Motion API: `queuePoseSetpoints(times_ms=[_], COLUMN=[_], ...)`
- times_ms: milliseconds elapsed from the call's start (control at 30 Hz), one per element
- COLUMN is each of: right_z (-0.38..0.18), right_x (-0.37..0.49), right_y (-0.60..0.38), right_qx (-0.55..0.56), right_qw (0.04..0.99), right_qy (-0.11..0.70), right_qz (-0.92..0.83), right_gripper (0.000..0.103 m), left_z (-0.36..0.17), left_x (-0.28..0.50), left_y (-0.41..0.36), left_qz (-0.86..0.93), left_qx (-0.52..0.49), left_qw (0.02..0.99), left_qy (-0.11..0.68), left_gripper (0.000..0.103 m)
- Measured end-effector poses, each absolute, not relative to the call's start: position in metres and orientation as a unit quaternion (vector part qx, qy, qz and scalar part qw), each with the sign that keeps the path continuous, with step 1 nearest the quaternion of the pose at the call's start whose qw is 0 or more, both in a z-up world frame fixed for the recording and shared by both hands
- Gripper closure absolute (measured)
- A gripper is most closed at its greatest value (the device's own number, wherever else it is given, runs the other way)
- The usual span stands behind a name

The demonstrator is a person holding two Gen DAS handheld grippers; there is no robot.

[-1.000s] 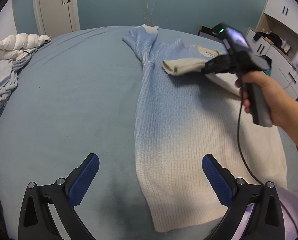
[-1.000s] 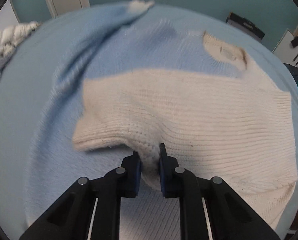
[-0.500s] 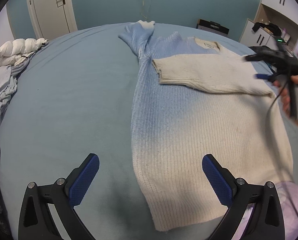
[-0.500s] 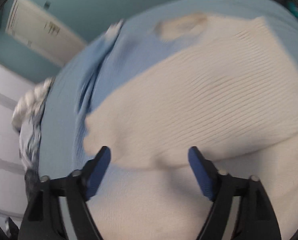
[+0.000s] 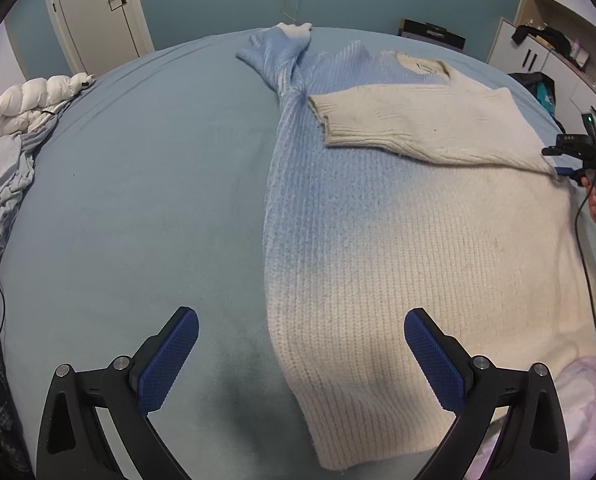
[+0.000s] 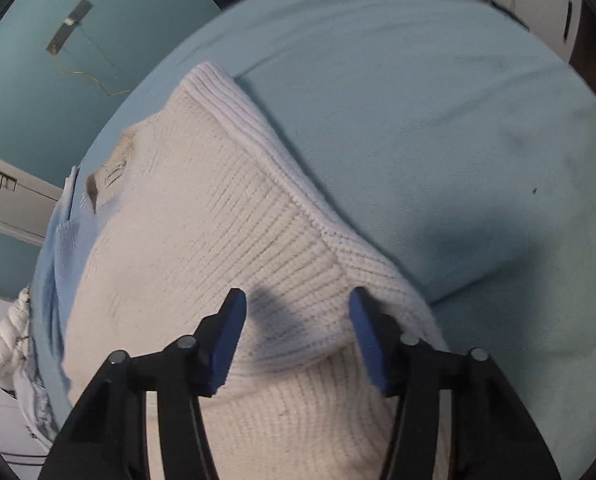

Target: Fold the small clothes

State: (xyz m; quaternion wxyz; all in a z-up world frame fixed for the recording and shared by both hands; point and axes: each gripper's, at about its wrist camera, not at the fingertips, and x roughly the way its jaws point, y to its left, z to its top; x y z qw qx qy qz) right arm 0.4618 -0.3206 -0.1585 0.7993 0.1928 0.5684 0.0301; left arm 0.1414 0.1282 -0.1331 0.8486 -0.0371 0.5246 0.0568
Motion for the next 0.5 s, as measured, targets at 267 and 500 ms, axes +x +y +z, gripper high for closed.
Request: queuePoseSetpoints(times_ms=[267,500], right_z=[-0.121,-0.154], right_x=[0.453,0.430], right_y=[-0.215,-0.167], right_qx=[0.062,-0.100], right_qw=[0.840,0.822], right_qy=[0.535,0.560], right_qz=[0.070,0.008], right_gripper=[0.053,0.048], left_z=[-0.128,-0.124], left_x=[0.138,0.139], left_y=[0.127,0.131], left_qz=[0.057,0.058], left_qx=[-0.037,-0.045], left_qw=[0.853,0.856], left_qy=[0.517,0.511], left_gripper=[0.000,0.000])
